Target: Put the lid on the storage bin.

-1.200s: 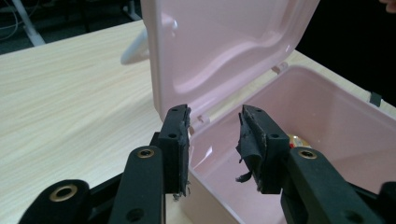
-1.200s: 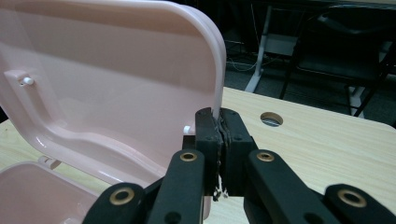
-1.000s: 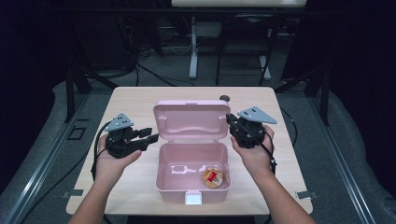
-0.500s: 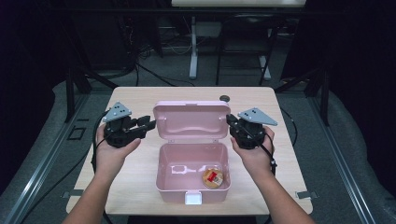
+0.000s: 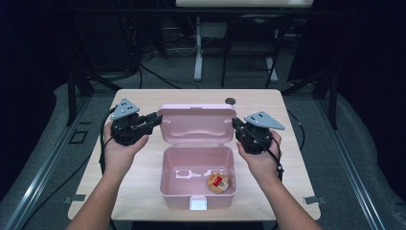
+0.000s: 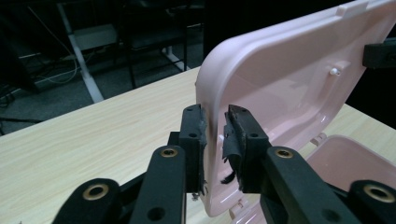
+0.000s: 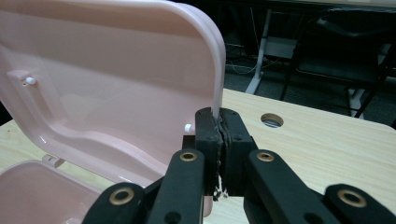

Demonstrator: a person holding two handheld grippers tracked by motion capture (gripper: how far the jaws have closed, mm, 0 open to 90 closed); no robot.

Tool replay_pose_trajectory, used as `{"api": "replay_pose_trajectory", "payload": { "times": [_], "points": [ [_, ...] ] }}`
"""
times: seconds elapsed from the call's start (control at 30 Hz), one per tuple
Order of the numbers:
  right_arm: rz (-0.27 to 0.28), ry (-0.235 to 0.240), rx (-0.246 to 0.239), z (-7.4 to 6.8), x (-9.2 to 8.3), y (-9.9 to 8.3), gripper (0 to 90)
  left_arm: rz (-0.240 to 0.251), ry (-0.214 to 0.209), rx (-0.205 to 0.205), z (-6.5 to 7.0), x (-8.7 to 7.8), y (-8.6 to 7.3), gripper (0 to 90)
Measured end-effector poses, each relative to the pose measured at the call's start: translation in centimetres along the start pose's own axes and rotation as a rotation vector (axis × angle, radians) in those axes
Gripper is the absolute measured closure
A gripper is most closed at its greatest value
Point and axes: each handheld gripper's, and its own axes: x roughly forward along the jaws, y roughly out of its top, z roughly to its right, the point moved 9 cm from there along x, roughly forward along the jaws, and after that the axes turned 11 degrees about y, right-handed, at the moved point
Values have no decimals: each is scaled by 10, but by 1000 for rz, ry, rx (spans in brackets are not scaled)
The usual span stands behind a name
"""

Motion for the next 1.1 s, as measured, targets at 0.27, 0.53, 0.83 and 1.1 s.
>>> {"api": "replay_pose_trajectory", "payload": {
  "times": [0.27, 0.53, 0.83, 1.1],
  "points": [
    [0, 4, 2, -1, 0, 0, 864, 1, 4, -26, -3, 1, 2, 823],
    [6, 10, -3, -1, -1, 8, 841, 5, 6, -25, -2, 0, 2, 830],
    [-1, 25, 16, 4, 0, 24, 847, -7, 7, -10, -2, 2, 4, 834],
    [-8, 0, 8, 8, 5, 27, 856, -11, 17, -5, -3, 7, 7, 838]
  ]
}}
